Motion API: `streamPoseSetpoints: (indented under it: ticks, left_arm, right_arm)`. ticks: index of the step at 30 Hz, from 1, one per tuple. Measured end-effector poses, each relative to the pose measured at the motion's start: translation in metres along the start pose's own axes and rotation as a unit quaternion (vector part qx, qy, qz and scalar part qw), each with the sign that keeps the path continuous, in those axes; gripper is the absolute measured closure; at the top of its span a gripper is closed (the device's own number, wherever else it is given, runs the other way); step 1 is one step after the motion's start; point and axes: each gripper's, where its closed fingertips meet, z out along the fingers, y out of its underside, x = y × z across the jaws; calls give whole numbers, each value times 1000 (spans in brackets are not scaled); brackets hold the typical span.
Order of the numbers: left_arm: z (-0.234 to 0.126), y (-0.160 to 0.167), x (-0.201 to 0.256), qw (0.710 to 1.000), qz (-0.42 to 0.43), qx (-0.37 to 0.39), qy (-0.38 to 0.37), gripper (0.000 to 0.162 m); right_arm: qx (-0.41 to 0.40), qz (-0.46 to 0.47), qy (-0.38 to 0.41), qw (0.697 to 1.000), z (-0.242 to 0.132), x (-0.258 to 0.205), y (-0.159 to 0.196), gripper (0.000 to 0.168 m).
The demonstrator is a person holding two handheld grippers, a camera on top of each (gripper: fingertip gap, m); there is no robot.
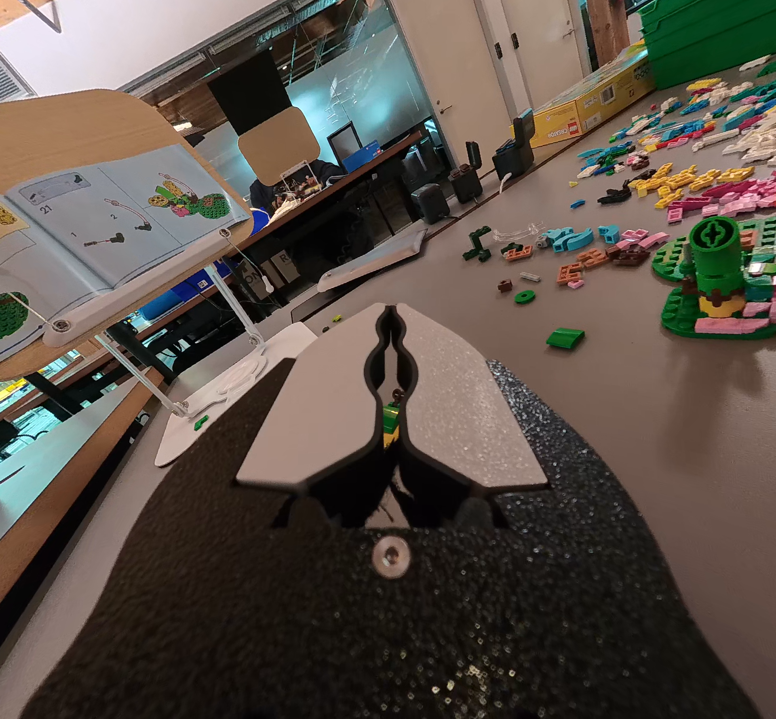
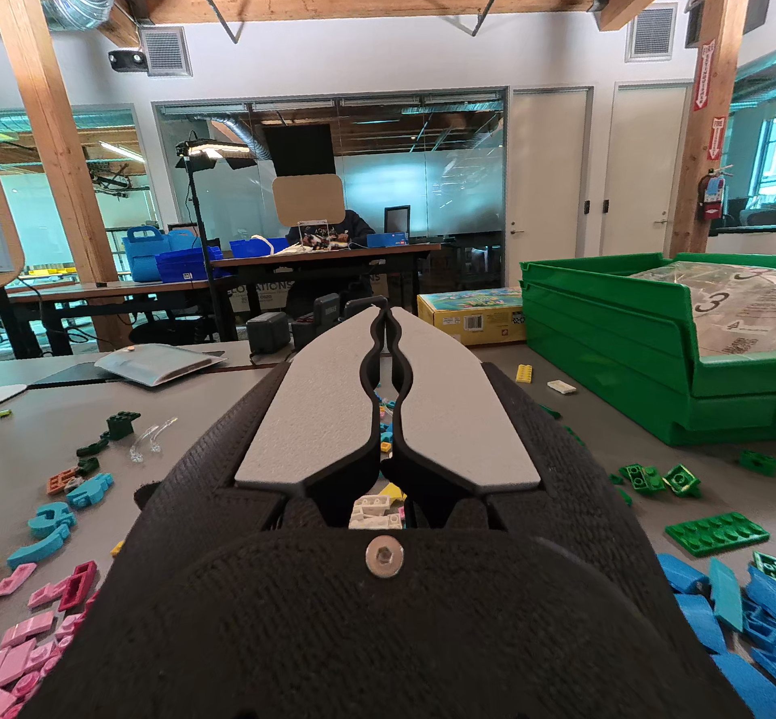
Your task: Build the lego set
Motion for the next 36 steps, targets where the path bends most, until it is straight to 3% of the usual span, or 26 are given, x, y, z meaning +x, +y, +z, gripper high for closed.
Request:
streamPoseSetpoints:
  ticks: [17,36]
  left_arm:
    - [1,0,2,1000,9,-2,2,162]
    - [0,-1,0,1000,5,5,-3,162]
  right_arm:
    - [-26,-15,-63,998,3,-25,12,168]
    - [-29,-19,-73,997,3,-29,14,168]
